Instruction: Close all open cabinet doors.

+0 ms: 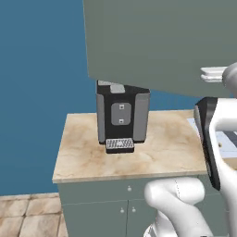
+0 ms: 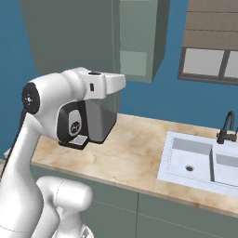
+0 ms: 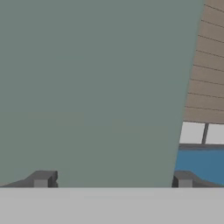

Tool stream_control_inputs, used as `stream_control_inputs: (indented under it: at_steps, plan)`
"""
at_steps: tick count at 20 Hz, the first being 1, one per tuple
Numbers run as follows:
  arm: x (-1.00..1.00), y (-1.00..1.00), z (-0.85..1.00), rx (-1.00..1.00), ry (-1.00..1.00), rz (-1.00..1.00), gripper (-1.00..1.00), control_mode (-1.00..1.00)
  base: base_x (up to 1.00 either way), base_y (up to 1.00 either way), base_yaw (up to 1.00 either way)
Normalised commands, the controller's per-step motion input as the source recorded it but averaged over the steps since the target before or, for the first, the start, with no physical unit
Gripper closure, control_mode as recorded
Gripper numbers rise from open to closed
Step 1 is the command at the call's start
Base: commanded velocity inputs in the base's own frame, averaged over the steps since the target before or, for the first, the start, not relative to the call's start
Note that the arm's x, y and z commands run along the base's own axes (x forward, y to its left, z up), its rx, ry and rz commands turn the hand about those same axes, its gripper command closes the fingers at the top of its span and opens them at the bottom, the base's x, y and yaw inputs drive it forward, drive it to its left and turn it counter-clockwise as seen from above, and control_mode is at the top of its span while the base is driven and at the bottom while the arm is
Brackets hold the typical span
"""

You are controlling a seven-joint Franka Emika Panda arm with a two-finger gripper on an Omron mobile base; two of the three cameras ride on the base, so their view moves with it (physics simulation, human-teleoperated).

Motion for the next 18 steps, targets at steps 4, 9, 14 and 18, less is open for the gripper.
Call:
stream_control_inputs:
  at_steps: [4,9,14,18]
  plan:
    - [0.67,-0.04,-0.06,0.0,0.03,0.0,-1.0,-1.0,0.0,0.0,0.0]
    - [0.66,-0.07,-0.05,0.0,0.0,0.0,-1.0,-1.0,0.0,0.0,0.0]
    - [0.63,-0.07,-0.05,0.0,0.0,0.01,-1.0,-1.0,0.0,0.0,0.0]
    - [0.62,-0.05,-0.02,0.0,0.0,0.01,-1.0,-1.0,0.0,0.0,0.0]
